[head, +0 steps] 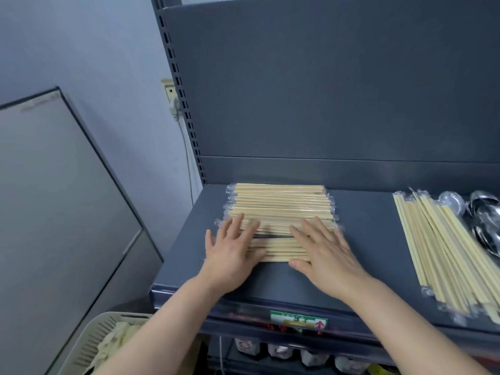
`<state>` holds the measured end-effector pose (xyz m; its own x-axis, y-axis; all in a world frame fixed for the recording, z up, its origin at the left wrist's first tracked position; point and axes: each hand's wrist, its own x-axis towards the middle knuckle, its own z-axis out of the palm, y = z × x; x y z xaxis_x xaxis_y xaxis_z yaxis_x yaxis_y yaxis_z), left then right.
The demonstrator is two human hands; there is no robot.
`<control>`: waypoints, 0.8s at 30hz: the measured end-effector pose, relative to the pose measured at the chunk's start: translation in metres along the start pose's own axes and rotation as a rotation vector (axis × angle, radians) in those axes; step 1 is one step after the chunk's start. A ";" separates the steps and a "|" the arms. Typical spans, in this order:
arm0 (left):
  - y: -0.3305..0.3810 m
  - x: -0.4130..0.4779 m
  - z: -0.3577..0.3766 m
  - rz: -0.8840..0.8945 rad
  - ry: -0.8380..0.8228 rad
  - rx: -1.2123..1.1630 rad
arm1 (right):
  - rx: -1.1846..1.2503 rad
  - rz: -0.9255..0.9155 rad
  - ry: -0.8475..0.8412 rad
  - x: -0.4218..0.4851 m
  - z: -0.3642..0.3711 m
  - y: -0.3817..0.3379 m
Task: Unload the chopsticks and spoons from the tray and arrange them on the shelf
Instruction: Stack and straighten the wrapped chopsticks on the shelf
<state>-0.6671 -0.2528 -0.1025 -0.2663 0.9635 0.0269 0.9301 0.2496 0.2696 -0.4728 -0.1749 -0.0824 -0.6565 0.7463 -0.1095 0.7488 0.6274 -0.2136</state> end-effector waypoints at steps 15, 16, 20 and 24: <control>-0.002 0.026 0.005 0.157 -0.031 0.155 | 0.010 0.311 0.080 0.010 0.021 -0.001; -0.004 0.027 0.005 0.165 -0.006 0.168 | -0.003 0.317 0.080 0.010 0.021 -0.002; -0.004 0.029 0.006 0.155 -0.004 0.179 | 0.022 0.309 0.039 0.013 0.020 -0.005; -0.004 0.029 0.010 0.154 0.002 0.143 | 0.049 0.306 0.030 0.017 0.016 -0.004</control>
<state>-0.6765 -0.2251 -0.1122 -0.1186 0.9912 0.0587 0.9862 0.1107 0.1229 -0.4884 -0.1689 -0.0988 -0.3976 0.9057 -0.1470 0.9056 0.3615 -0.2218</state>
